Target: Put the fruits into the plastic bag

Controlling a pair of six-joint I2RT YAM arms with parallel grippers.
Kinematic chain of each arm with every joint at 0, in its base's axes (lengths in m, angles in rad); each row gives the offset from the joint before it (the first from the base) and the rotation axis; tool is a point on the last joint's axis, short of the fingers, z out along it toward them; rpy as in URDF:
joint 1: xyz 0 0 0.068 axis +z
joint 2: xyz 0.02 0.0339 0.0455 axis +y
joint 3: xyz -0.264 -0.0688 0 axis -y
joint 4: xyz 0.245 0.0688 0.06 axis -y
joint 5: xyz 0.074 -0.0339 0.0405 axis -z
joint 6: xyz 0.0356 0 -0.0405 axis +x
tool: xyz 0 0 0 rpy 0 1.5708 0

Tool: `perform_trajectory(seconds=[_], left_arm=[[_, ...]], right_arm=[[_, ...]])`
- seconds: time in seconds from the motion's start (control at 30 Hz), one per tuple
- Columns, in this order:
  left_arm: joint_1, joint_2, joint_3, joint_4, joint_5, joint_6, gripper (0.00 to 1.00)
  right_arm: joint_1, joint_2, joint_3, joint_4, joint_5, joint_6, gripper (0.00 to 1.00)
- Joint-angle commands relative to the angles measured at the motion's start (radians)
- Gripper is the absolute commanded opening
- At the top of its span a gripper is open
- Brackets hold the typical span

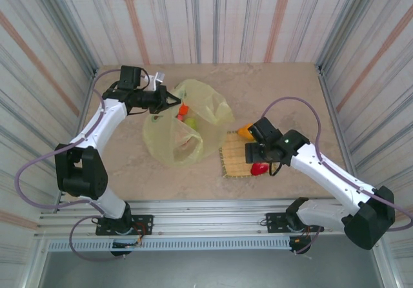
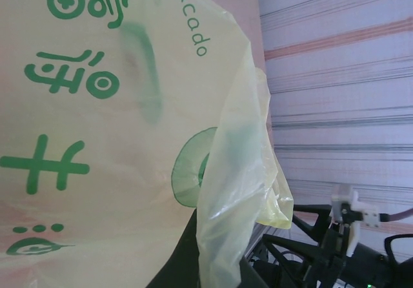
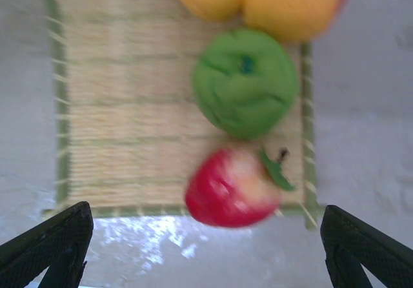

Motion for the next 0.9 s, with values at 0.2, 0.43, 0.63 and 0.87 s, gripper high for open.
perform_trajectory(seconds=[0.2, 0.43, 0.63, 0.87], left_arm=[[-0.002, -0.043, -0.012, 0.018, 0.01, -0.015, 0.0], [-0.002, -0.04, -0.014, 0.019, 0.01, -0.018, 0.0], [-0.002, -0.034, -0.015, 0.021, 0.013, -0.021, 0.0], [-0.001, -0.033, -0.015, 0.023, 0.014, -0.023, 0.0]], right_arm=[[-0.004, 0.018, -0.105, 0.047, -0.01, 0.21, 0.95], [-0.045, 0.076, -0.166, 0.175, -0.018, 0.216, 0.93], [-0.057, 0.129, -0.194, 0.239, 0.016, 0.217, 0.91], [-0.062, 0.191, -0.226, 0.285, 0.034, 0.222, 0.86]])
